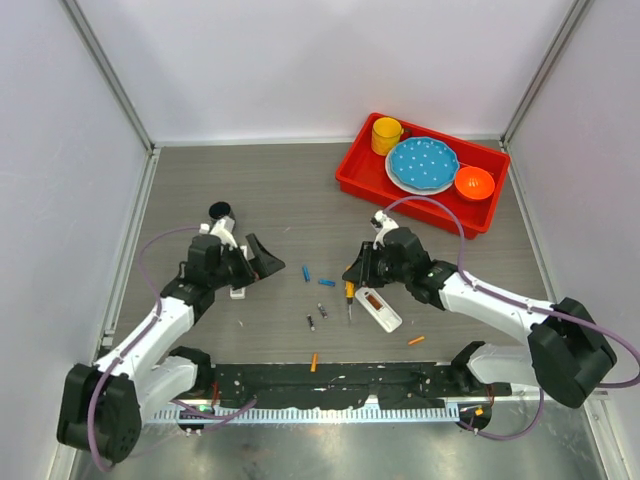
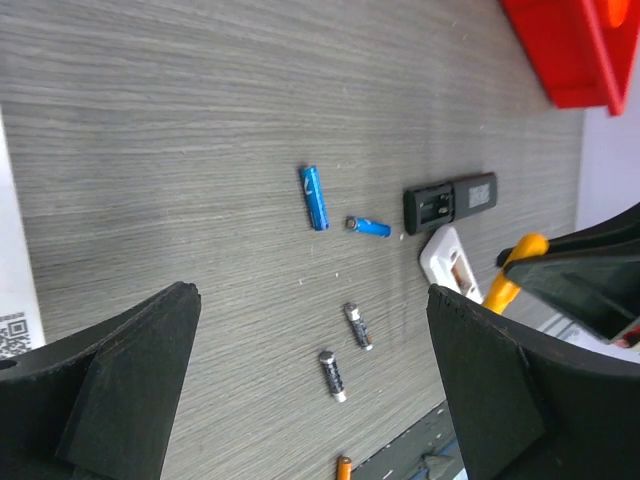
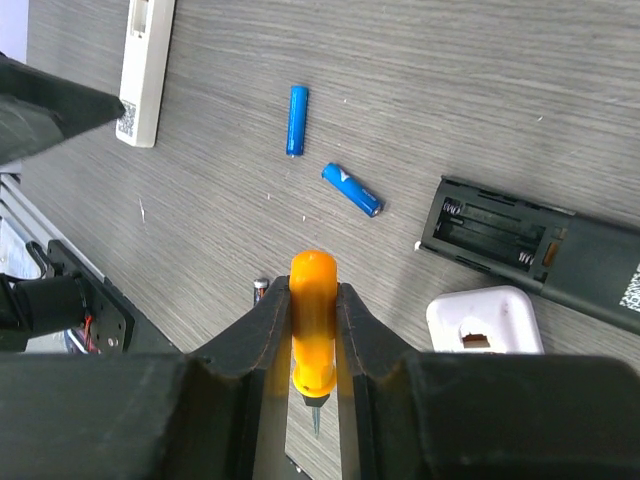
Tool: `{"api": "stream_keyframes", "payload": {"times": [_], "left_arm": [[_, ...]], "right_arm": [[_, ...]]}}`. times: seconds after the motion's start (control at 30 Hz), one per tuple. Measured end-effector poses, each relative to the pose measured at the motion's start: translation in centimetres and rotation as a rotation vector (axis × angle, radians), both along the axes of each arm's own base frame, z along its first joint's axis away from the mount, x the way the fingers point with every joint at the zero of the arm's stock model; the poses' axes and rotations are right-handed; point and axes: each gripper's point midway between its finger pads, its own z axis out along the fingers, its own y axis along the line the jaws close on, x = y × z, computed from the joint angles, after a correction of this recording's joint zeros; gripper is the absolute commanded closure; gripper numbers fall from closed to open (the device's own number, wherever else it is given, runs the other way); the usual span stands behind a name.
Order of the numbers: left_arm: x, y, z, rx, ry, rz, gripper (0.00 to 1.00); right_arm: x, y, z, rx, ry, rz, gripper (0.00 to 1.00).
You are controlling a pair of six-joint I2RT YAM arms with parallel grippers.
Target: Unload the batteries from the remote control
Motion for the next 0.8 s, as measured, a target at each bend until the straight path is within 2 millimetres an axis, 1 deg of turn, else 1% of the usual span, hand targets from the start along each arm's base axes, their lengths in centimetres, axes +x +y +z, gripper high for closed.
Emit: {"api": "stream_keyframes", "payload": {"times": [0.17, 0.27, 0.43, 0.8], "left_arm": [[0.8, 2.0, 1.6, -0.095, -0.028, 0.063, 0.0], [1.1, 2.6, 2.6, -0.128, -0.049, 0.085, 0.0], [1.2, 2.5, 3.2, -0.146, -0.071, 0.076, 0.0], [1.4, 1.9, 3.4, -0.188, -0.071, 0.057, 0.0]], "right_arm": [[-0.4, 0.3, -0.7, -0.005, 0.023, 0.021, 0.99], [-0.5, 0.4, -1.0, -0.008, 0.033, 0.028, 0.99], [-0.5, 0.5, -1.3, -0.01, 0.04, 0.031, 0.98], [-0.4, 0.9, -2.5, -0.019, 0.065, 0.041, 0.98]]}}
